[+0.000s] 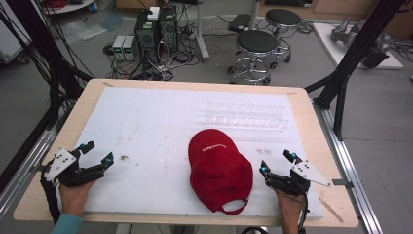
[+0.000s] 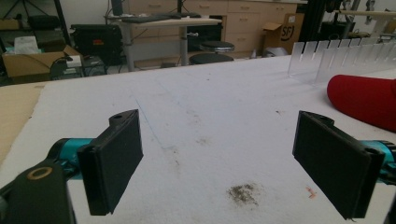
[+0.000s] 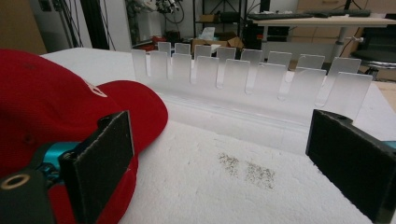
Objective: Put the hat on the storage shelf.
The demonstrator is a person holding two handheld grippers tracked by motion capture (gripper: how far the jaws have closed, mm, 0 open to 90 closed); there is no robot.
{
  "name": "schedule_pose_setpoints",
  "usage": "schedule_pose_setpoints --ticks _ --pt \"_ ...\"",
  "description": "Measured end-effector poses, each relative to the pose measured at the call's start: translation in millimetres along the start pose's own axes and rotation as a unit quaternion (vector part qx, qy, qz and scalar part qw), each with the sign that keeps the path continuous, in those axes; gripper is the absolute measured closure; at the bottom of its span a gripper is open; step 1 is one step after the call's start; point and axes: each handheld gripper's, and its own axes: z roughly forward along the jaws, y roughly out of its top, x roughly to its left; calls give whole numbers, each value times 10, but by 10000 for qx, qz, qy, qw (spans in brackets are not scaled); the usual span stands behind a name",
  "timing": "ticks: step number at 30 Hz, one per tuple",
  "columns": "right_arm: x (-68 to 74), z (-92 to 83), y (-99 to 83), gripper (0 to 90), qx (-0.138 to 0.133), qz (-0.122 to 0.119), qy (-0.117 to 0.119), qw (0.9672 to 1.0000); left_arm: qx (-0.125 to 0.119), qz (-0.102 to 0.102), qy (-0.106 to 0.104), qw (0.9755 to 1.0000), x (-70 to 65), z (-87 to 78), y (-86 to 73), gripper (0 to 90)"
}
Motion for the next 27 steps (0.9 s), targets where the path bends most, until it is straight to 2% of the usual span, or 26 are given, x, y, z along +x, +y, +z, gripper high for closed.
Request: schedule_pose_setpoints --ticks 11,15,25,27 --pt "-5 -13 -4 65 -69 14 21 10000 76 29 20 10000 -8 14 5 161" --pt "3 -11 -3 65 -89 -55 -7 9999 61 43 19 10000 -9 11 4 161" --pt "37 2 10 64 -2 -158 -109 9998 134 -10 7 9999 2 27 10 161" --pt "51 2 27 65 -10 -147 -61 9999 126 -17 0 9999 -1 28 9 161"
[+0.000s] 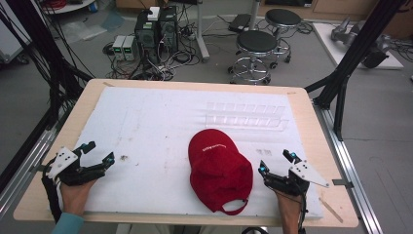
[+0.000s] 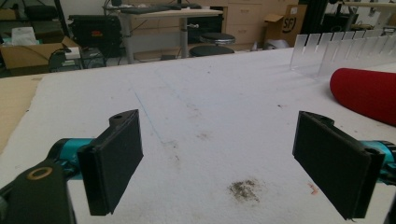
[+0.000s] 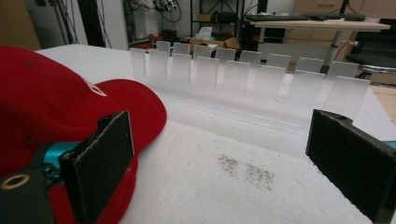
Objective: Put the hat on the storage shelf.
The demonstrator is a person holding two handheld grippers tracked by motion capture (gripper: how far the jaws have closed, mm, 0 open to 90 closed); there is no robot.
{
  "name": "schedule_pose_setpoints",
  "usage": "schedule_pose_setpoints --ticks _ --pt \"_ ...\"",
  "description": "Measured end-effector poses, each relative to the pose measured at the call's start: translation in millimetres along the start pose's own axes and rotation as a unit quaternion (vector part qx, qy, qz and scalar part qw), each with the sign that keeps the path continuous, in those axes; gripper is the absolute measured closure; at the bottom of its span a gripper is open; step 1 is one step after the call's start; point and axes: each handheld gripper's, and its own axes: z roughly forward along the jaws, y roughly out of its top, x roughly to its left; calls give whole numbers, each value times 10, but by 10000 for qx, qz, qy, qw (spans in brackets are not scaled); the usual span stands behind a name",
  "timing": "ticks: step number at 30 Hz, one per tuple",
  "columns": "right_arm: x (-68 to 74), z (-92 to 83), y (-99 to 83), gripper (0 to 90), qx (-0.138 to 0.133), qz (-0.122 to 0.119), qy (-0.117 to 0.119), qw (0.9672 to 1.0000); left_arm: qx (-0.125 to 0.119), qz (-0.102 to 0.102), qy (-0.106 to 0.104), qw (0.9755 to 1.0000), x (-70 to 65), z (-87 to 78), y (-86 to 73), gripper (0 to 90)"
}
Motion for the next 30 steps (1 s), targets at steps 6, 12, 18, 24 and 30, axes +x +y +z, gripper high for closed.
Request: schedule_pose_setpoints --ticks 6,12,18,24,30 --pt "179 -53 162 65 -21 -55 100 9999 21 0 0 10000 7 -2 1 161" --pt "385 -125 258 65 32 -68 229 9997 17 -36 -20 10000 14 -1 1 161" --pt "624 -210 292 65 55 105 312 9994 34 -26 -23 10000 12 3 2 161" --pt "860 -282 312 65 170 45 486 9987 55 -28 -20 10000 14 7 4 160" --pt "1005 -322 324 66 184 15 566 9982 70 -33 -13 10000 8 12 5 161"
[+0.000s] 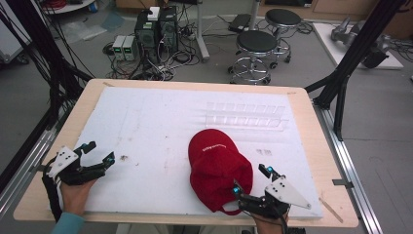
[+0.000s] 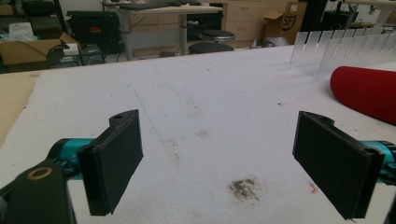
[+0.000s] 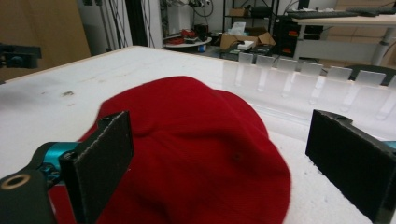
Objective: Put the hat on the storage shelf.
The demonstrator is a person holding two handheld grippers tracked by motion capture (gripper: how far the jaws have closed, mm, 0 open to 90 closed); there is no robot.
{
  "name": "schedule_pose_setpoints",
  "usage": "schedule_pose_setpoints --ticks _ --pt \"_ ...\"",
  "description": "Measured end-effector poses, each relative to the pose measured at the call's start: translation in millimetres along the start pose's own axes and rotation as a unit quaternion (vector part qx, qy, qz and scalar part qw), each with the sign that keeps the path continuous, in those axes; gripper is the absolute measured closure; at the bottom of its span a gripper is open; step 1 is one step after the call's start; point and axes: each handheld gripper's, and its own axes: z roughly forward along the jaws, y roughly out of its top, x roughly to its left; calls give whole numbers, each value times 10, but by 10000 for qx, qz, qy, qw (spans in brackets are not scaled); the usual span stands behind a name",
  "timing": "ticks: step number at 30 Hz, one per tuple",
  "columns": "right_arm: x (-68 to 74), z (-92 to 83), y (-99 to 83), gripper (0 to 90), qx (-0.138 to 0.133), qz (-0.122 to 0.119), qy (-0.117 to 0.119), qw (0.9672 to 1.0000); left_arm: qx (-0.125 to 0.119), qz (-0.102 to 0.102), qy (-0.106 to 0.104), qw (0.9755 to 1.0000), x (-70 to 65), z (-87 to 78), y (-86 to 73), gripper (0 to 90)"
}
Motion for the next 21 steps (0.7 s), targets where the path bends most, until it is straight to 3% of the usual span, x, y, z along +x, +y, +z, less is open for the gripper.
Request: schedule_pose_setpoints --ticks 9,16,17,21 --pt "79 59 2 66 252 -291 576 9976 -6 -4 0 10000 0 -1 0 161" --pt "87 92 -15 70 465 -358 730 9956 5 -2 1 10000 2 0 0 161" --pt "82 91 -24 224 555 -401 808 9944 4 -5 0 10000 2 0 0 161" --pt "84 101 -46 229 658 -472 829 9933 9 -1 -1 10000 2 1 0 161"
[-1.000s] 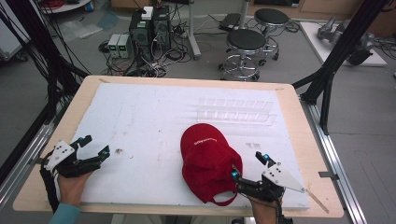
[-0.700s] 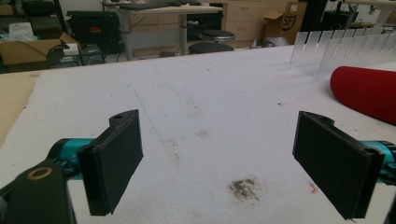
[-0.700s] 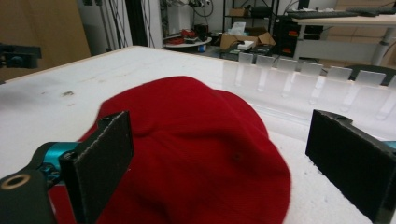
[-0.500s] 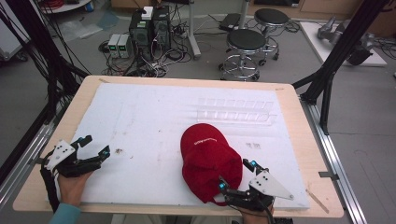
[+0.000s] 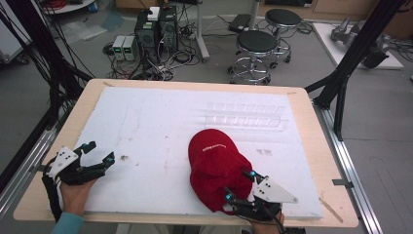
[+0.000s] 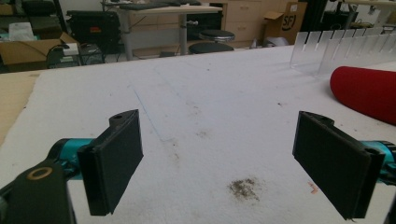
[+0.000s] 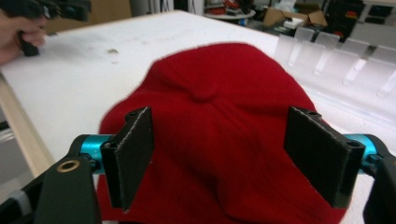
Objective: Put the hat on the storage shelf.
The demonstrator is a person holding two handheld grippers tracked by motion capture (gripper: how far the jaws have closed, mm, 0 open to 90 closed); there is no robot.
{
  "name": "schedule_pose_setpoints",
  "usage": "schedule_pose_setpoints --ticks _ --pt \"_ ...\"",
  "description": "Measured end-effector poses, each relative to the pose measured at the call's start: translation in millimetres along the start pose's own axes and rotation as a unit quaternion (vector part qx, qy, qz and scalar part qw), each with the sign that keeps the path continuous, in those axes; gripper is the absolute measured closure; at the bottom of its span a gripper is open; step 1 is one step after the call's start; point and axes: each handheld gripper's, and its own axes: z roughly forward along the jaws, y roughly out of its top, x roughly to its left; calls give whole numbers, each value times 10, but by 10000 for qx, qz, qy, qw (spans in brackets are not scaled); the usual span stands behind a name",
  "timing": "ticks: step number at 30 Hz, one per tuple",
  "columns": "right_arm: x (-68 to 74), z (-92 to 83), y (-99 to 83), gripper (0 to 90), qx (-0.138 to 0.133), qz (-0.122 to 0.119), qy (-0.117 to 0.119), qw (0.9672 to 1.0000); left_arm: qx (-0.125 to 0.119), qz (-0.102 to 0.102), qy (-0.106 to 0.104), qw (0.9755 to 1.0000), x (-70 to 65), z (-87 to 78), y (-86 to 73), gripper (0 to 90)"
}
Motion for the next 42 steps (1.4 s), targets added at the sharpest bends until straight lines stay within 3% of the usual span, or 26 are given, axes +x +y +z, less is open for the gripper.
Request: schedule_pose_setpoints --ticks 5,12,16,19,20,21,24,25,26,34,42 --pt "-12 79 -38 209 242 139 74 9996 -2 0 -2 10000 0 0 0 161" --pt "22 116 -60 191 285 362 115 9989 15 -26 -14 10000 4 3 1 160" --pt "4 147 -71 300 464 318 7 9984 19 -13 -14 10000 5 3 2 160" --pt "-42 178 -66 464 514 306 6 9982 24 -14 -15 10000 6 4 2 161" --pt "-65 200 -57 556 561 262 32 9981 23 -14 -14 10000 5 4 2 160" --pt "-65 200 -57 556 561 262 32 9981 20 -12 -10 10000 4 3 2 160" --pt "-98 225 -48 736 614 217 53 9979 16 -11 -4 10000 0 4 1 161" --pt "-98 225 -48 736 614 217 53 9979 19 -7 -3 10000 0 3 2 161" --pt "-117 228 -44 796 678 229 70 9974 25 4 -7 10000 1 2 1 160" --pt "-168 201 15 849 662 118 125 9977 21 59 9 10000 -12 3 2 161" --pt "-245 182 177 854 430 -377 132 9983 3 155 36 9999 -31 -1 3 159"
